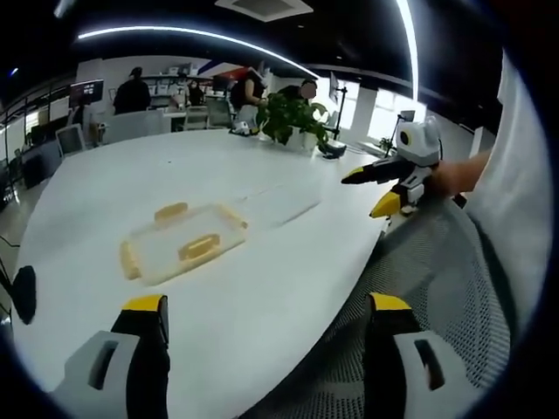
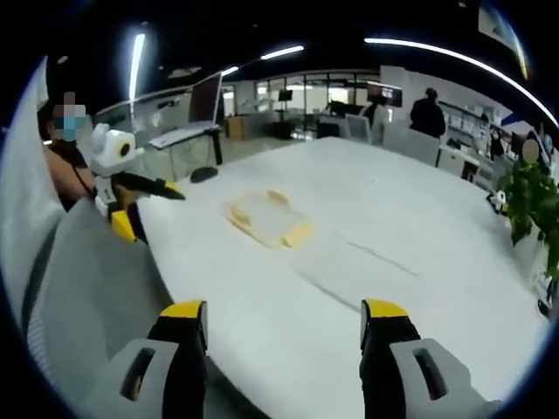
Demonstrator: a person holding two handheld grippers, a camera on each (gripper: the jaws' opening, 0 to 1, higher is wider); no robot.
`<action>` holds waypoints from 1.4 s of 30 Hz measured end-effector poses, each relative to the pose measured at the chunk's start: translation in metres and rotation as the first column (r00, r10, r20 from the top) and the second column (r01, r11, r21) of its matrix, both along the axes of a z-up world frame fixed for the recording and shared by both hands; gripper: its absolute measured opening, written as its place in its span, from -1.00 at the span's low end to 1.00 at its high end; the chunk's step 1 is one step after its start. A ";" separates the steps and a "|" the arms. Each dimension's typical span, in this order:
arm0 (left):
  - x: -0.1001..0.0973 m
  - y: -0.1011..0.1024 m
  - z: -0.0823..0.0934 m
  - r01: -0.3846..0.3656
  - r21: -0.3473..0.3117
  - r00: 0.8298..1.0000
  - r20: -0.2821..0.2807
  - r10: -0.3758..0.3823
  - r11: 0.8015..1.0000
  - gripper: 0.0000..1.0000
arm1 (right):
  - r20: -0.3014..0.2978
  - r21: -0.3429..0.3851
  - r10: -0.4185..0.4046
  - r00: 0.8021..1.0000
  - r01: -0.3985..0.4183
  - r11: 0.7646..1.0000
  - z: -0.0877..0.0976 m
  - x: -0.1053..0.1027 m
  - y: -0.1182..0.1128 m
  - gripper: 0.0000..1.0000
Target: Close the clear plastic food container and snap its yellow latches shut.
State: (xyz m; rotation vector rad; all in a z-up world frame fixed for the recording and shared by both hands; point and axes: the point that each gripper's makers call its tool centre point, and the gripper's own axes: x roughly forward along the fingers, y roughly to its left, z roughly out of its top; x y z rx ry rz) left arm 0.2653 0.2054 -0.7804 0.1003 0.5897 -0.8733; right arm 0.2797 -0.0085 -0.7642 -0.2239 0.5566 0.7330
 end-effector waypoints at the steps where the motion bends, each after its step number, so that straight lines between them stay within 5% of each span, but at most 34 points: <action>1: 0.002 0.001 -0.001 0.005 0.008 1.000 0.000 -0.005 1.000 0.84 | 0.000 -0.006 0.007 1.000 -0.007 1.000 0.000 0.001 0.001 0.39; 13: 0.017 0.011 -0.003 0.080 0.049 0.997 -0.006 -0.080 0.996 0.76 | -0.018 -0.049 0.137 0.990 -0.138 0.989 0.000 0.019 0.027 0.27; 42: 0.052 0.034 -0.022 0.166 0.175 0.986 -0.021 -0.165 0.970 0.70 | -0.027 -0.108 0.260 0.965 -0.262 0.959 -0.009 0.053 0.055 0.24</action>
